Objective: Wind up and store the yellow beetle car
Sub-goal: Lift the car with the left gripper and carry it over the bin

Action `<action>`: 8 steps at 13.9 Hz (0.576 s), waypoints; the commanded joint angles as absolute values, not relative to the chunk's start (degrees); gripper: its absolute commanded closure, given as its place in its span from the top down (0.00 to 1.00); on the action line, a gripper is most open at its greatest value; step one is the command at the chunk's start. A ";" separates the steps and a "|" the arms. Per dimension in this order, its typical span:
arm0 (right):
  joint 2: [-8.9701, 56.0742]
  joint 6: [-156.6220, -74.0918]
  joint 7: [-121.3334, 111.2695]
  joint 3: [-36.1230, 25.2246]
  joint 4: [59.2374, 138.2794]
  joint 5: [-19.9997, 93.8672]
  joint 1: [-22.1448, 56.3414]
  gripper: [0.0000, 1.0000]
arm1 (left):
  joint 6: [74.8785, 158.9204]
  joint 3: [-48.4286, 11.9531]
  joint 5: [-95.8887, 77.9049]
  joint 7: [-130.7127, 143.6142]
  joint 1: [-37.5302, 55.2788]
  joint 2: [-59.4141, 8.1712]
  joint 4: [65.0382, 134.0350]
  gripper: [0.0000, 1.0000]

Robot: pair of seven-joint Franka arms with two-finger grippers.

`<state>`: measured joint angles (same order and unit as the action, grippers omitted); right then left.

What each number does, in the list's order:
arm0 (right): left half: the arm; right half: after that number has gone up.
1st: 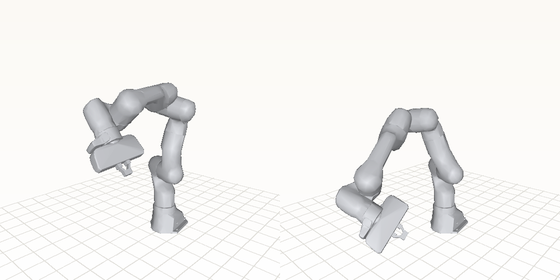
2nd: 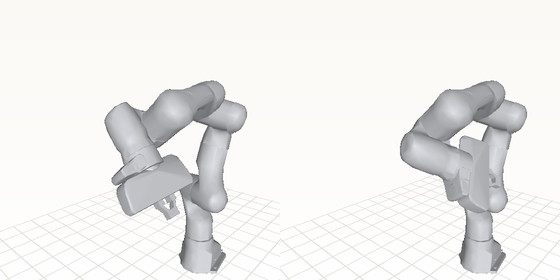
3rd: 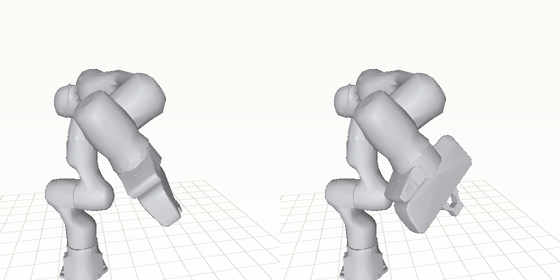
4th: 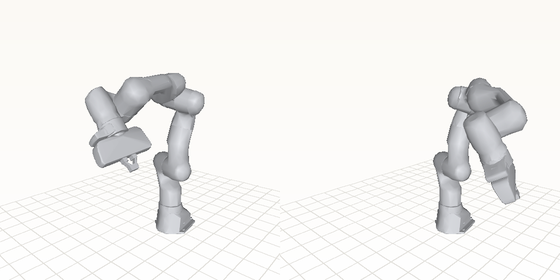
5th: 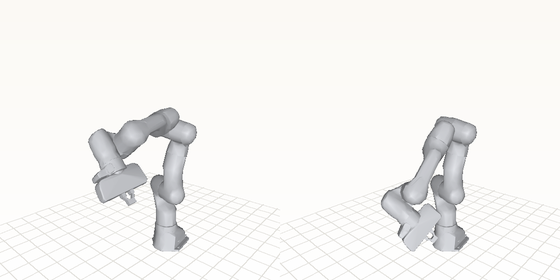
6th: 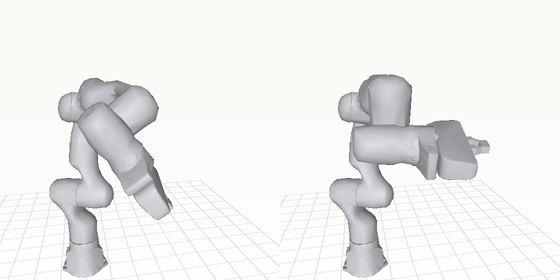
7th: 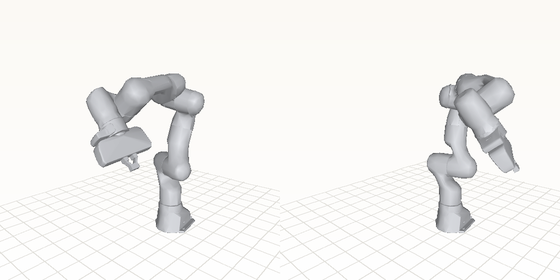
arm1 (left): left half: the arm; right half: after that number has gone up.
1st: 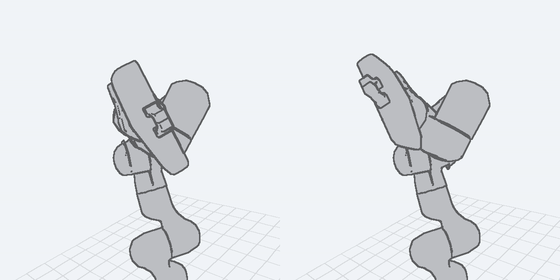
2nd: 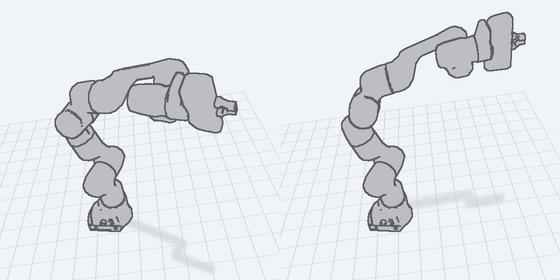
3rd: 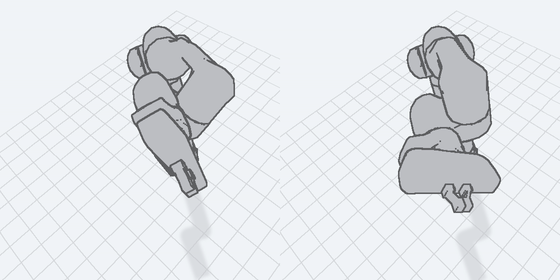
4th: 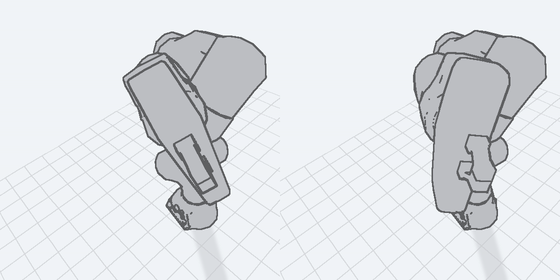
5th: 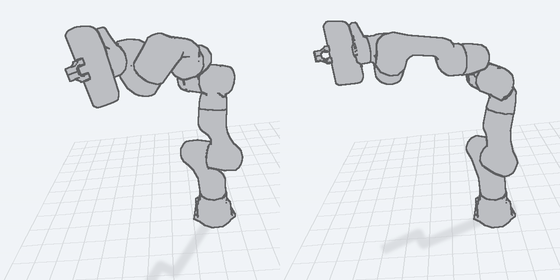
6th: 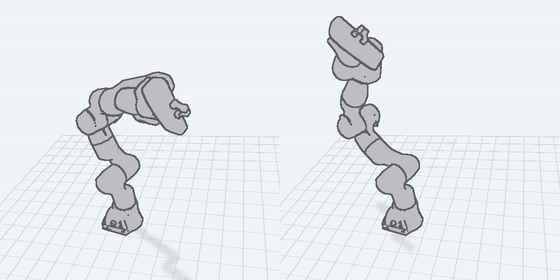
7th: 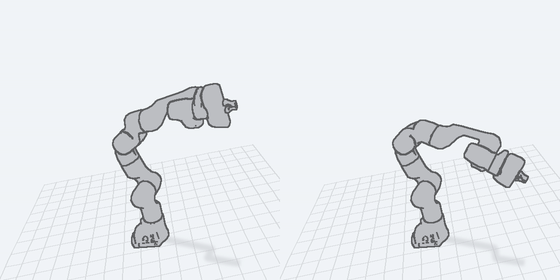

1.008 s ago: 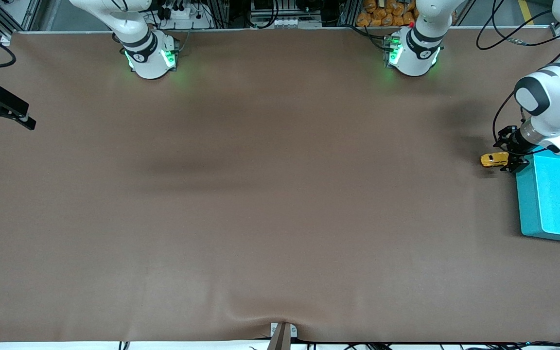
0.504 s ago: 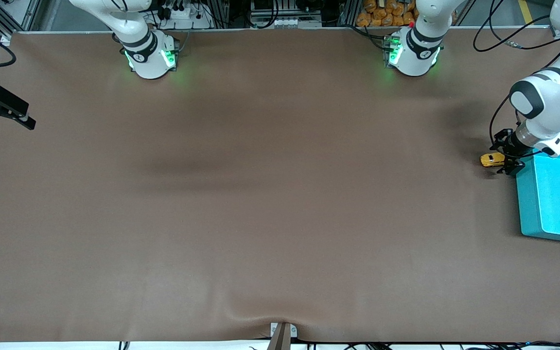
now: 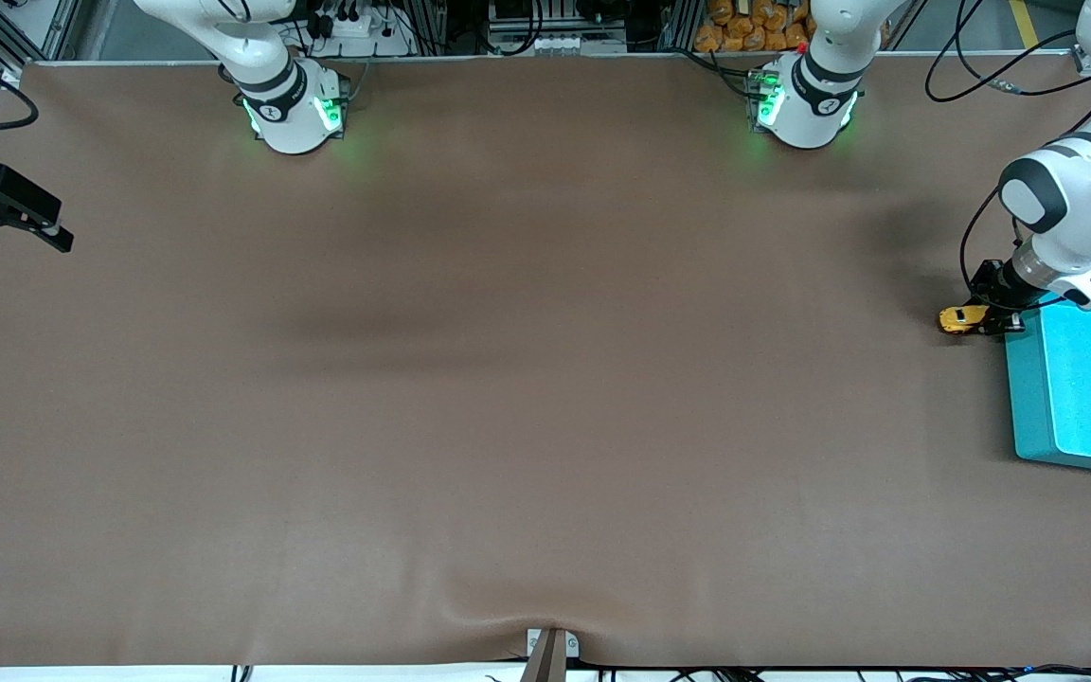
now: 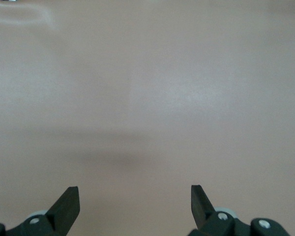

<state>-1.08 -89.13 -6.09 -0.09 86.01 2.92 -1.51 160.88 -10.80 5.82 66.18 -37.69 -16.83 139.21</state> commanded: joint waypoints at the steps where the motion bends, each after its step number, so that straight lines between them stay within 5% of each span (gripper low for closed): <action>1: -0.53 -88.59 -5.98 -1.23 84.55 1.49 -0.18 1.00 | 152.60 -16.68 7.12 66.62 -37.88 -9.77 139.31 0.00; 8: -0.62 -88.59 -5.98 -1.14 84.55 1.76 -0.88 1.00 | 131.42 -23.82 7.21 55.14 -37.88 -7.29 124.92 0.00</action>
<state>-1.08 -89.14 -6.09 -0.77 85.98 2.68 -1.48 137.10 -23.62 5.85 60.45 -37.31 -7.05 129.83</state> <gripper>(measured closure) 0.000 0.542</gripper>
